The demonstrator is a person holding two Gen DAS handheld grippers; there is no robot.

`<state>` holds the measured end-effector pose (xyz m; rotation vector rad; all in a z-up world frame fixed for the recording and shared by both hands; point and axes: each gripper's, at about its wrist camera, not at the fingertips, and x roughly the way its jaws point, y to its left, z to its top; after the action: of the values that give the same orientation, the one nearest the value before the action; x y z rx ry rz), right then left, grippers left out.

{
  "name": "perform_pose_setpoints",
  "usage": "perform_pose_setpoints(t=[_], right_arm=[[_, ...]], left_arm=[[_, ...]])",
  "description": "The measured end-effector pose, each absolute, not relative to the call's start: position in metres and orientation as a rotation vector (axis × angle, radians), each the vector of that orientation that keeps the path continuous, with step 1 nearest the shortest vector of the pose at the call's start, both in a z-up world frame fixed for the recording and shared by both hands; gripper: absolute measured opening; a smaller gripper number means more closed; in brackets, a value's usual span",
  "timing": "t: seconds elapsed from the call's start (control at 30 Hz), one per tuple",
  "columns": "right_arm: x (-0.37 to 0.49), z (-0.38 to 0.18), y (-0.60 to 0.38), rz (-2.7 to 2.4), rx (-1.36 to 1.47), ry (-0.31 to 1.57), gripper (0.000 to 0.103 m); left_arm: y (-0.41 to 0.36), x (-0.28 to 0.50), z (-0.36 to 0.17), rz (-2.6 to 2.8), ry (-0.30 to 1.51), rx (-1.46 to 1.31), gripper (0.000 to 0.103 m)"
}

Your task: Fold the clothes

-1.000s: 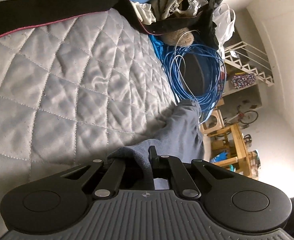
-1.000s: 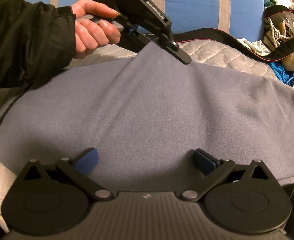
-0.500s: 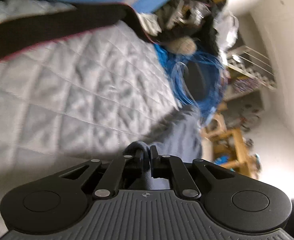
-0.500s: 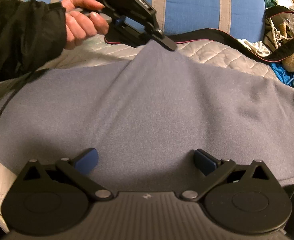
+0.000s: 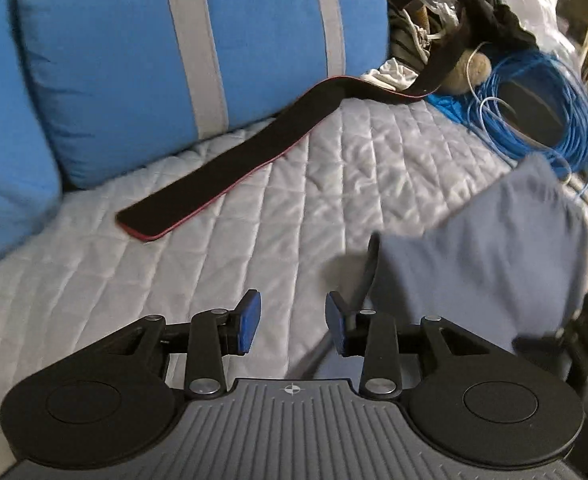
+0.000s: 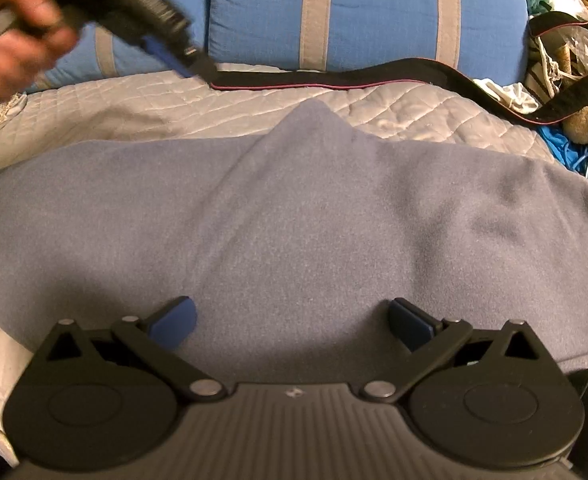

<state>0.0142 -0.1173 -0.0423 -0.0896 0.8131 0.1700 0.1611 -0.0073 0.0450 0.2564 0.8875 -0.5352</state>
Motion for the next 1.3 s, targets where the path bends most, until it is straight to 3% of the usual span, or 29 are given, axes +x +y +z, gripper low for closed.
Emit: perform_pose_setpoints(t=[0.3,0.33,0.37,0.8,1.13,1.17,1.27,1.3], right_arm=[[0.012,-0.042,-0.116,0.164,-0.084,0.804,0.102],[0.013,-0.042,-0.116,0.163,-0.084,0.803,0.102],[0.013,-0.042,-0.116,0.162,-0.084,0.801,0.102],[0.015,-0.043,-0.112,0.147,-0.093,0.793,0.102],[0.014,-0.043,-0.111,0.145,-0.088,0.780,0.102],[0.014,-0.042,-0.111,0.144,-0.087,0.779,0.102],[0.013,-0.041,-0.112,0.141,-0.076,0.773,0.102],[0.012,-0.040,-0.112,0.141,-0.073,0.767,0.102]], left_arm=[[0.000,0.126,0.012,-0.540,0.923,0.343,0.033],[0.001,0.126,0.008,-0.547,0.937,0.346,0.026],[0.003,0.125,0.004,-0.548,0.947,0.347,0.003],[0.028,0.103,0.016,-0.486,0.945,0.308,0.003],[0.057,0.115,0.020,-0.274,0.942,0.247,0.006],[0.060,0.116,0.024,-0.248,0.935,0.236,0.010],[0.064,0.107,0.039,-0.191,0.872,0.222,0.039],[0.066,0.103,0.043,-0.176,0.853,0.218,0.045]])
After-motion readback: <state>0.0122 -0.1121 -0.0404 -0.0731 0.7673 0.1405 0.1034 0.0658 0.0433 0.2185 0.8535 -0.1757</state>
